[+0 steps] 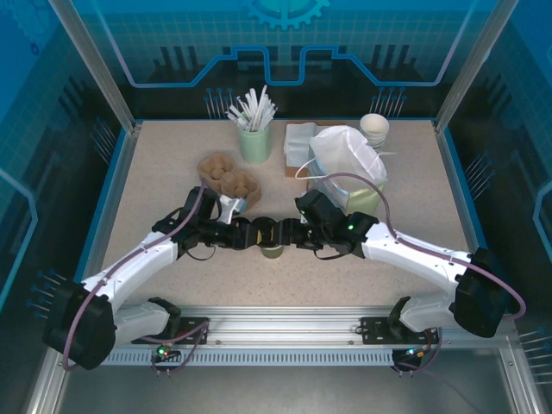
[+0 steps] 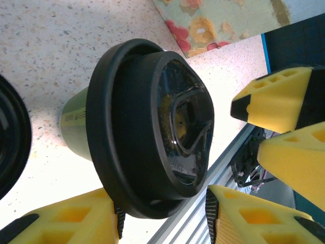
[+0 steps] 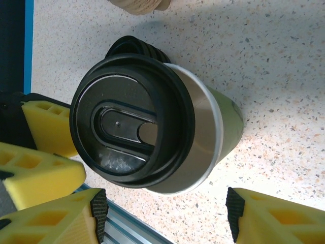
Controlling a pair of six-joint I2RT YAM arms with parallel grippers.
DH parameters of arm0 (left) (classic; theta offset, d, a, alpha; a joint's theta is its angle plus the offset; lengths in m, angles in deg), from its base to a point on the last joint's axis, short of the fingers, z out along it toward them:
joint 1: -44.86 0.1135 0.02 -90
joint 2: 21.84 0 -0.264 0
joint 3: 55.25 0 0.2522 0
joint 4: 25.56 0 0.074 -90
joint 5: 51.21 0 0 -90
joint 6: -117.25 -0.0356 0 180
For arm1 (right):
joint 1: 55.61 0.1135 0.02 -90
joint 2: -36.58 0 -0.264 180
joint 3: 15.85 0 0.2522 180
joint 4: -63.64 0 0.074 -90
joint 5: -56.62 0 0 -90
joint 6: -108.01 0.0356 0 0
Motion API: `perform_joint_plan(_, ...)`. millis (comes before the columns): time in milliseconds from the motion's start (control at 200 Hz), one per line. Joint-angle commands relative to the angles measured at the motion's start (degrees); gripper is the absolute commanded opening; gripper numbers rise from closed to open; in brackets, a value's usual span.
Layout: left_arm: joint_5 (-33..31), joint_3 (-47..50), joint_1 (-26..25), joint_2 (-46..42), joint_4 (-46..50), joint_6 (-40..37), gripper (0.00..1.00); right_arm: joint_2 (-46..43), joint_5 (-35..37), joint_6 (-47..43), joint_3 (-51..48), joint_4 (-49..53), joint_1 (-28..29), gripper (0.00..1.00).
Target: Pack the takeout coffee
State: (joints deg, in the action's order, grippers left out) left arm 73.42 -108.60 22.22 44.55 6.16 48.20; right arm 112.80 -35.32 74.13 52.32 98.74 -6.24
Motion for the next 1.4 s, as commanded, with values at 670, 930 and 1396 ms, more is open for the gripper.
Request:
perform_joint_plan(670, -4.1, -7.1, -3.2, 4.6, 9.5, -8.7, 0.54, 2.5, -0.9, 0.0, 1.0, -2.5, -1.3, 0.66)
perform_joint_plan(930, -4.9, -9.0, -4.3, 6.1, 11.4, -10.5, 0.55, 4.4, -0.2, 0.3, 2.4, -1.7, -1.3, 0.64)
perform_joint_plan(1396, -4.8, -9.2, -4.4, 7.3, 12.5, -11.3, 0.56, 5.1, 1.1, 0.1, 3.1, -0.8, -1.3, 0.59)
